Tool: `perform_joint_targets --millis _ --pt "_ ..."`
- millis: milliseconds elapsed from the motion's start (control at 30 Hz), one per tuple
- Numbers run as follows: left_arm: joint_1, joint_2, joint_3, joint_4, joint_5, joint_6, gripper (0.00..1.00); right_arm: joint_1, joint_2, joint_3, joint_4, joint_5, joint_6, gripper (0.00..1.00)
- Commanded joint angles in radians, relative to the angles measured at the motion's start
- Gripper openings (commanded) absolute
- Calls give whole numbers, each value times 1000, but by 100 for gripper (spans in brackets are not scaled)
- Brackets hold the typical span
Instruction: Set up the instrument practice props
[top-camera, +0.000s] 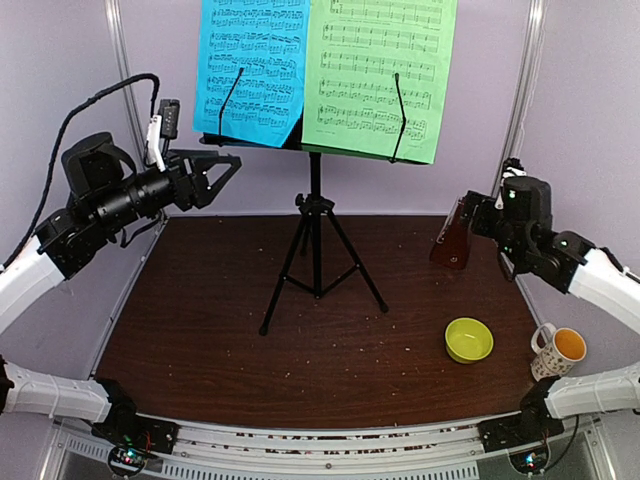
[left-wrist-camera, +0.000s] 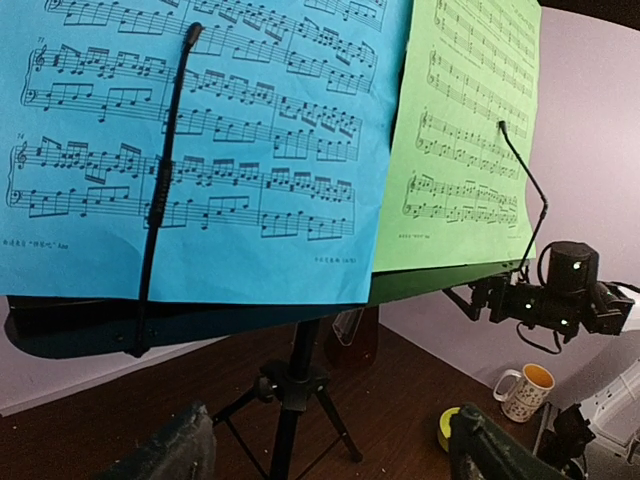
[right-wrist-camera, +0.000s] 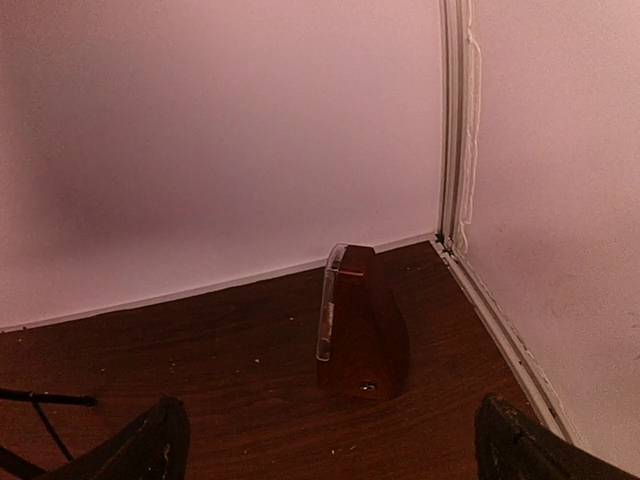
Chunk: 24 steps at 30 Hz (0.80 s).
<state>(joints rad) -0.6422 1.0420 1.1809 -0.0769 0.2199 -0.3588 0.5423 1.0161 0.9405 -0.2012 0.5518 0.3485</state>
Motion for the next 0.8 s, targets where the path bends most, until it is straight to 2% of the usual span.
perform_joint_targets --millis 0,167,333,467,767 --pt "6 7 -22 85 -2 -38 83 -72 165 112 -6 45 40 100" --pt "6 26 -15 87 -2 -39 83 -163 322 211 29 -12 46 100" --pt "8 47 -5 83 5 -41 83 -243 502 380 -71 -51 109 100" --pt "9 57 7 71 10 -26 83 -292 607 451 -55 -111 140 100" --pt "19 72 -2 74 23 -31 84 -313 858 653 -104 -73 113 100"
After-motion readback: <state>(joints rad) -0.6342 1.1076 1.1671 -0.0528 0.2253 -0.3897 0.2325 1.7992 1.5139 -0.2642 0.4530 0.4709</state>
